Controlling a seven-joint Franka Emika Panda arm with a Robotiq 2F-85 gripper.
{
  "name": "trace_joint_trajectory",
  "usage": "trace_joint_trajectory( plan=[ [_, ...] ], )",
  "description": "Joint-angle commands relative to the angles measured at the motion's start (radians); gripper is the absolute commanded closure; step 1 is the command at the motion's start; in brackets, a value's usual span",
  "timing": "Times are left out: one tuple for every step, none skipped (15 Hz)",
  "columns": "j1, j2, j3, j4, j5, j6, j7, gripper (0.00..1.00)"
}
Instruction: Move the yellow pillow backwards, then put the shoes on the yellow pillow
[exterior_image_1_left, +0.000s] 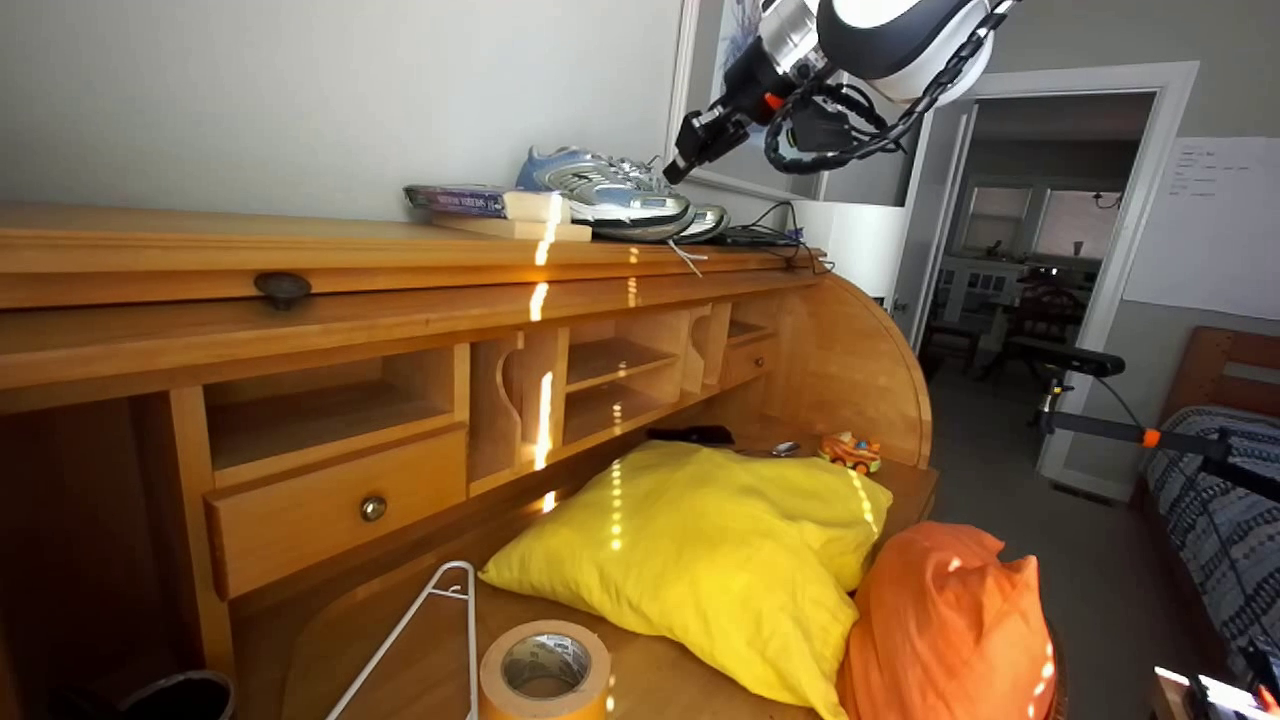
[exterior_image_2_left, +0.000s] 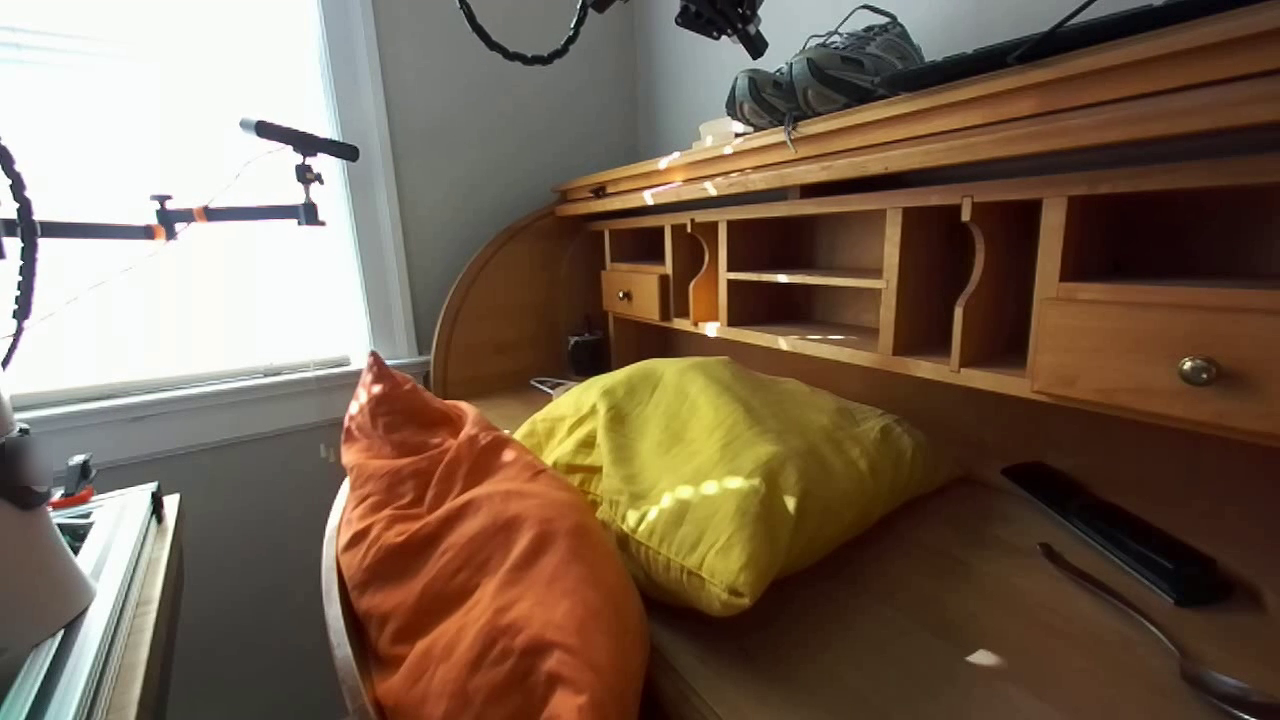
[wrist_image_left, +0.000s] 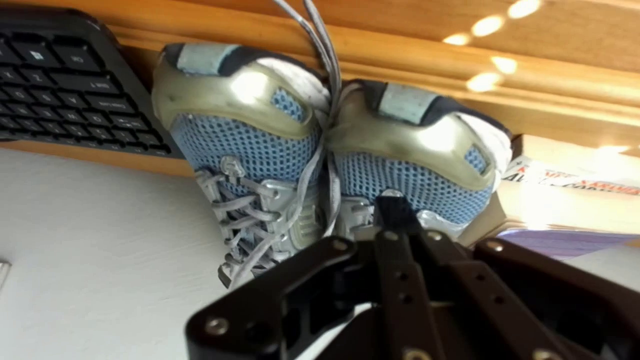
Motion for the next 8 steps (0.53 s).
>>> trace_joint_trajectory(
  plan=[
    [-0.009,0.014,-0.014,0.007,0.026,-0.066,-0.012,1.0],
    [-0.011,0.016,-0.018,0.006,0.025,-0.086,-0.014,1.0],
    [-0.014,0.019,-0.021,0.009,0.018,-0.11,-0.009,1.0],
    [-0.026,0.021,-0.013,0.012,0.01,-0.134,-0.003,1.0],
    [-0.029,0.021,-0.014,0.012,0.01,-0.151,-0.005,1.0],
    [-0.03,0.021,-0.013,0.017,0.016,-0.173,-0.007,1.0],
    [-0.032,0.023,-0.014,0.02,0.022,-0.194,-0.011,1.0],
    [-0.034,0.028,-0.014,0.025,0.019,-0.212,-0.007,1.0]
  ],
)
